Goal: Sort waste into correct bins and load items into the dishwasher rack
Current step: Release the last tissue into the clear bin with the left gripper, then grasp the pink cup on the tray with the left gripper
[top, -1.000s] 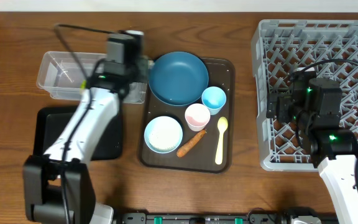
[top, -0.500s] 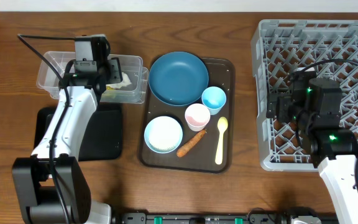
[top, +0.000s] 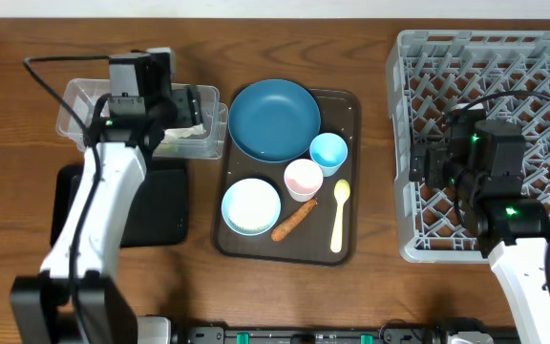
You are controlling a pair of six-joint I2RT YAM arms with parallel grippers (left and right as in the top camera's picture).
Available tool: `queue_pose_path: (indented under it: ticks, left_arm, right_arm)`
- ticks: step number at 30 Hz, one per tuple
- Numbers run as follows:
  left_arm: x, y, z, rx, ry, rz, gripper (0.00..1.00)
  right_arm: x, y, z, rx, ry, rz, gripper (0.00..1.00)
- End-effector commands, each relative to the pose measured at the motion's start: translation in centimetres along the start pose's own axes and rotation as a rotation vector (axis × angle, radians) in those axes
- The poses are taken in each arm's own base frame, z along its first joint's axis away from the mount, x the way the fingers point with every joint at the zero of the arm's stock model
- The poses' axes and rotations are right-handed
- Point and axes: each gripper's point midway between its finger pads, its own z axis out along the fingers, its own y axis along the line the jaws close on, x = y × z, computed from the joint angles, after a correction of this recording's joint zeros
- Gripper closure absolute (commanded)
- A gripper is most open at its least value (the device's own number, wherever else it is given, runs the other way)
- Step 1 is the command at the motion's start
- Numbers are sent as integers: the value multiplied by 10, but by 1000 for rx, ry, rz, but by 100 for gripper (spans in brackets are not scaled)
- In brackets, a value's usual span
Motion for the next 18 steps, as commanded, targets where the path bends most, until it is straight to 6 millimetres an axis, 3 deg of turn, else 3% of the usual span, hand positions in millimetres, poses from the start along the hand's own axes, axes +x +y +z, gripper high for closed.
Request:
queue_pose_path:
  ticks: [1, 10, 14, 18]
  left_arm:
    - [13, -47, -8, 149, 44, 36, 26]
    - [107, -135, -5, 271, 360, 196, 25]
    - [140, -159, -8, 300, 460, 261, 25]
    - [160, -170, -4, 307, 514, 298, 25]
  right_arm:
    - [-8, 1, -3, -1, -20, 10, 1]
    - [-8, 1, -3, -1, -19, 10, 1]
    - [-8, 1, -3, -1, -18, 10, 1]
    - [-8, 1, -3, -1, -18, 10, 1]
